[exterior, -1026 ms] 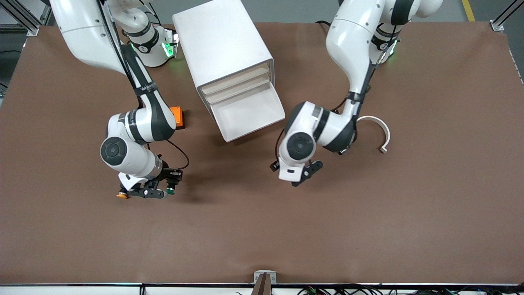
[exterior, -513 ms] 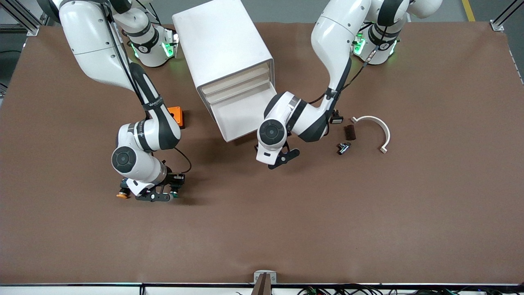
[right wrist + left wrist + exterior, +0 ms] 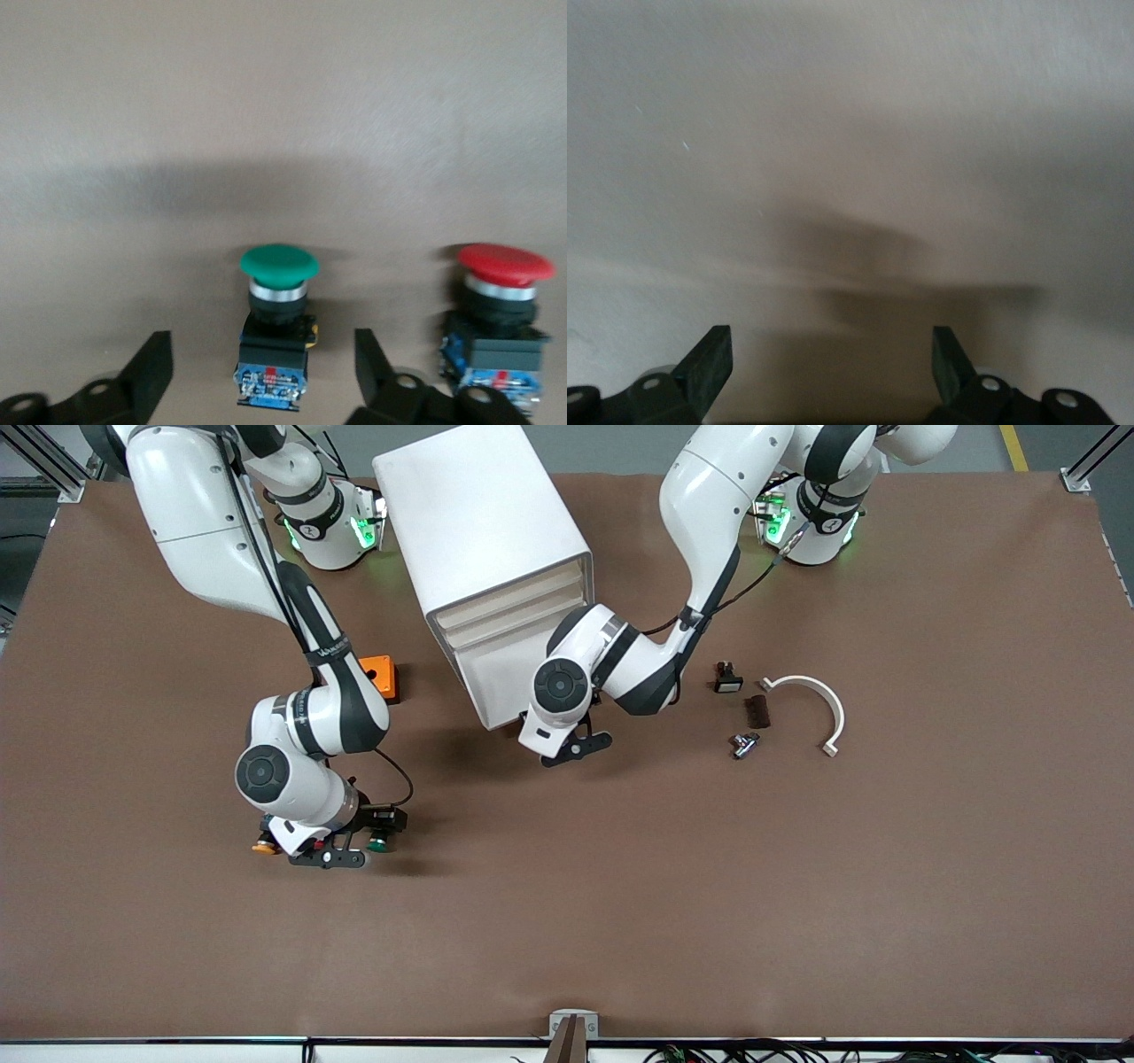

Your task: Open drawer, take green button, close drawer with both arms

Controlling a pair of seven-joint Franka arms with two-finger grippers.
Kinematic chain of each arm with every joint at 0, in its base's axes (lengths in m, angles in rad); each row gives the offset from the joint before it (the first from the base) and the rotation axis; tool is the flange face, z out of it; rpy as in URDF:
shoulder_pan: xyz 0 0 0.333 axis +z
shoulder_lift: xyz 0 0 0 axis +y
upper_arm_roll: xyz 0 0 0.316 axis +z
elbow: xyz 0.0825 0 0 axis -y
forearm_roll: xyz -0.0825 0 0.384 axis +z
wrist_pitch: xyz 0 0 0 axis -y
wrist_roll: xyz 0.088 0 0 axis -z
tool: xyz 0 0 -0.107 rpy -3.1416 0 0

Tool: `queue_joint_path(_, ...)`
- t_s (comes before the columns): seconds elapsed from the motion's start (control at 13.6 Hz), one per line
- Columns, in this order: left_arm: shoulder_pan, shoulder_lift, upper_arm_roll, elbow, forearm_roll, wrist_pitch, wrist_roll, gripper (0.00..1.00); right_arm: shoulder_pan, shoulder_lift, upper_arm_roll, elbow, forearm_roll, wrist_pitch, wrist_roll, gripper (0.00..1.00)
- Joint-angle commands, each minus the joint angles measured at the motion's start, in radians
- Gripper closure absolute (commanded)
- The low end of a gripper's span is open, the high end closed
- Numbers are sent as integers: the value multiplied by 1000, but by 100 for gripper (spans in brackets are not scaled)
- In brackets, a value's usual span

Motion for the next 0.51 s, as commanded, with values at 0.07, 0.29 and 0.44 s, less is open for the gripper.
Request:
queue_joint_path(0.07, 7, -22, -65, -25, -11, 12, 10, 1, -84, -93, 19, 54, -4, -143, -50, 0)
queue_joint_path(0.29, -11, -22, -80, -55, -40, 12, 10, 1, -142, -169, 17, 49, -4, -207, -81, 0)
queue_joint_path(0.44, -16, -24, -109, -63, -43, 12, 8, 1, -165, -216, 15, 46, -16, -229, -86, 0)
